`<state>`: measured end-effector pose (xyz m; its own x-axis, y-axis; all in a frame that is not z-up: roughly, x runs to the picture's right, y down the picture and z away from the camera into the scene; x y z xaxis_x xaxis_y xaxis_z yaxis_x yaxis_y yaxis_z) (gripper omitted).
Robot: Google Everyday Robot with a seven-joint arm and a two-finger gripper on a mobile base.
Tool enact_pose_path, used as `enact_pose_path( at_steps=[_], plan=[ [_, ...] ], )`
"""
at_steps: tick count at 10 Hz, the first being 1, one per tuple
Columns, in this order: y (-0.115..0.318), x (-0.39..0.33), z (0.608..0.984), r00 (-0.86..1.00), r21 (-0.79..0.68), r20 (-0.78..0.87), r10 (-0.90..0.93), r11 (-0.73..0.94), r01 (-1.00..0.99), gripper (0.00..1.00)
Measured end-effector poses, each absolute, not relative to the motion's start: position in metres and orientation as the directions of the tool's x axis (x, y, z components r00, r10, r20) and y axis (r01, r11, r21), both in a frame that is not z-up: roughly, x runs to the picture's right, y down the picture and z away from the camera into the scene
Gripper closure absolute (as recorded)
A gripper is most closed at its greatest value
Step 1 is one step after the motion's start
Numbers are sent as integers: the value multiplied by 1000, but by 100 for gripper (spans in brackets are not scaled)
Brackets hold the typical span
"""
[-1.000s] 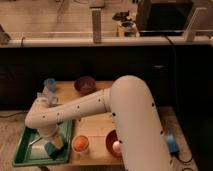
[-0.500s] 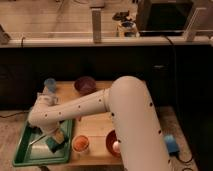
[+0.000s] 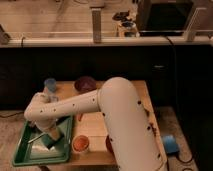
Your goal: Wipe tray with sponge
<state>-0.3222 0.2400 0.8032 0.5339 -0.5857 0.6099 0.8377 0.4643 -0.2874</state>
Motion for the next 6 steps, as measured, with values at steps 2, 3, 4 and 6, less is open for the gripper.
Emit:
enact_pose_path(
  at_steps=[2, 3, 4, 6],
  plan=[
    [244, -330, 803, 515, -273, 634, -576, 456, 847, 100],
    [248, -334, 800, 505, -266, 648, -571, 451, 852, 100],
    [250, -340, 797, 492, -256, 658, -569, 445, 858, 100],
    [251, -358, 788, 460, -231, 676, -575, 427, 874, 100]
  ],
)
